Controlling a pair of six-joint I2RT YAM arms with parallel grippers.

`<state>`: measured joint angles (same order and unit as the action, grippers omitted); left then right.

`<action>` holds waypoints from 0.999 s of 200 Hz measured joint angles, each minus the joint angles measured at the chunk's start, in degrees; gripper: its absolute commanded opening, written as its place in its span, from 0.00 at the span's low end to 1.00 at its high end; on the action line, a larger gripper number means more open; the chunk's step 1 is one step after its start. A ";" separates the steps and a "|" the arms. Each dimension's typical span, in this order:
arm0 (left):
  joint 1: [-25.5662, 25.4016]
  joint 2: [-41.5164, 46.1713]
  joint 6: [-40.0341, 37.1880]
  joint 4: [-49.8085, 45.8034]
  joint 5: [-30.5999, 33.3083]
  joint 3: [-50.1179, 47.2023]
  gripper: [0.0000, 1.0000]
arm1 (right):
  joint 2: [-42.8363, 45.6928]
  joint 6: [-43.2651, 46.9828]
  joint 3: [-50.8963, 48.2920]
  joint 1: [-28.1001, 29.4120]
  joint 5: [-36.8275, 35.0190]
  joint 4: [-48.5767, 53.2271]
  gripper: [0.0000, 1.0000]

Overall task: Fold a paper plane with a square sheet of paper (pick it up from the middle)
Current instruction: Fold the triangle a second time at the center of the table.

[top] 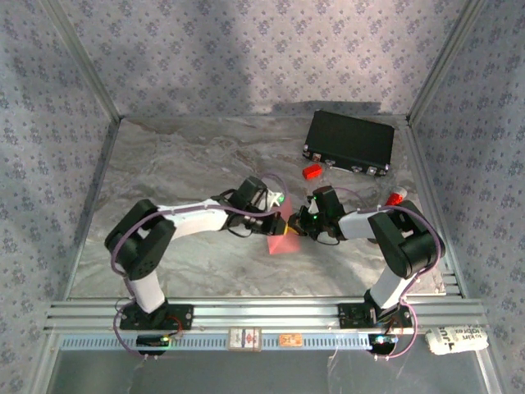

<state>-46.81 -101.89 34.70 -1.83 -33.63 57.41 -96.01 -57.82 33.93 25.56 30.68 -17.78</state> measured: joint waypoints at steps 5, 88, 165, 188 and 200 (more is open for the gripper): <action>-0.22 -0.90 0.35 0.24 -0.57 0.00 0.06 | 0.00 0.00 0.00 0.00 -0.04 -0.02 0.04; -0.17 -5.75 1.44 2.19 -3.04 -2.23 0.06 | 0.00 0.00 -0.39 0.11 -0.26 -0.68 0.04; 0.35 -3.21 3.98 8.04 -4.42 -9.49 0.08 | 0.17 0.00 -1.03 0.37 -0.44 -1.70 0.04; 0.35 -2.34 3.96 7.58 -4.52 -10.51 0.09 | 0.17 0.00 -1.03 0.37 -0.44 -1.73 0.04; 0.37 -1.68 3.93 7.02 -4.48 -11.13 0.08 | 0.17 0.00 -1.03 0.37 -0.44 -1.73 0.04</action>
<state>-46.44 -103.57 38.63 5.19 -38.11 46.28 -95.83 -57.82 32.91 25.93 30.24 -19.51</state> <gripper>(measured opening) 0.084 0.052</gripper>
